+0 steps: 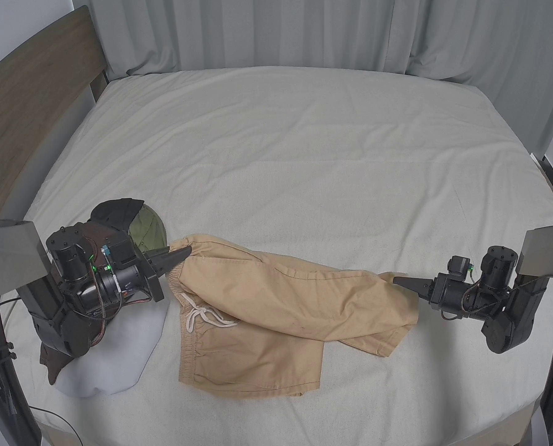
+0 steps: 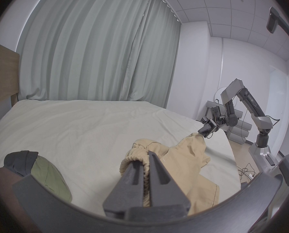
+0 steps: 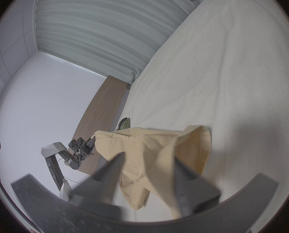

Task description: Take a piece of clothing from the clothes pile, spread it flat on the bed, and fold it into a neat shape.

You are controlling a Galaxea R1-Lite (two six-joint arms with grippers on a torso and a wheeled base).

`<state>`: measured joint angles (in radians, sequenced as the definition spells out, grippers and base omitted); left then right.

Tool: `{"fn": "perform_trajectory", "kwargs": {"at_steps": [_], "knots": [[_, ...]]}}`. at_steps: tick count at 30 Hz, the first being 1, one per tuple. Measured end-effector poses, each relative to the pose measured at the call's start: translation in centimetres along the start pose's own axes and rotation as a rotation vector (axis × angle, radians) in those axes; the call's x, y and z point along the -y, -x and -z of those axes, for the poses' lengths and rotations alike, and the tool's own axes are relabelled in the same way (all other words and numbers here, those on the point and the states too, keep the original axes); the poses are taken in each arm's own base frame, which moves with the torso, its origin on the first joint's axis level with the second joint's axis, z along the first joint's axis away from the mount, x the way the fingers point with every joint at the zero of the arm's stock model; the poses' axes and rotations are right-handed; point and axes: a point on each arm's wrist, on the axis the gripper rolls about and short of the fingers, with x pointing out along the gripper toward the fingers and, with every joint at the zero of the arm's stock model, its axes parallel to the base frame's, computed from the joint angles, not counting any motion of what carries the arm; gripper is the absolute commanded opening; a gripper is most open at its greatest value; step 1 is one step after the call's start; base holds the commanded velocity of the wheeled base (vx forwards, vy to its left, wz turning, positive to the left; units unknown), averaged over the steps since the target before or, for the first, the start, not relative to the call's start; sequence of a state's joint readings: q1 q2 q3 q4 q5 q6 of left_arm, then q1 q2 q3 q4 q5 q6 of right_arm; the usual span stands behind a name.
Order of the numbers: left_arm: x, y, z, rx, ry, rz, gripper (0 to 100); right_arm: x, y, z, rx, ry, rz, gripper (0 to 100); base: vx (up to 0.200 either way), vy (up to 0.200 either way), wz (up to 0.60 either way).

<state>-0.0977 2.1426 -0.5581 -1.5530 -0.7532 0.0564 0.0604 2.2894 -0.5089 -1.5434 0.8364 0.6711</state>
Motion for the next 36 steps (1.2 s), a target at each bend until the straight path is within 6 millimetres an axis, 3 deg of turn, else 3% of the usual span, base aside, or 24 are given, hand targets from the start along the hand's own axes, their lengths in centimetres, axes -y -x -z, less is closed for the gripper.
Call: {"fn": "perform_trajectory", "kwargs": {"at_steps": [14,23,36], "knots": [[-0.1,1.3,0.7,-0.026,0.033,0.05,0,-1.3,1.3,0.2,-0.023,-0.004,-0.025,0,0.0,0.0,0.0],[-1.5,2.0,0.7,-0.017,0.025,0.015,0,-2.7,2.9,2.0,-0.121,0.047,-0.094,0,0.0,0.0,0.0],[-1.9,2.3,1.0,-0.02,0.028,0.018,0,-1.3,1.7,5.3,-0.22,0.101,-0.083,0,0.0,0.0,0.0]]}}
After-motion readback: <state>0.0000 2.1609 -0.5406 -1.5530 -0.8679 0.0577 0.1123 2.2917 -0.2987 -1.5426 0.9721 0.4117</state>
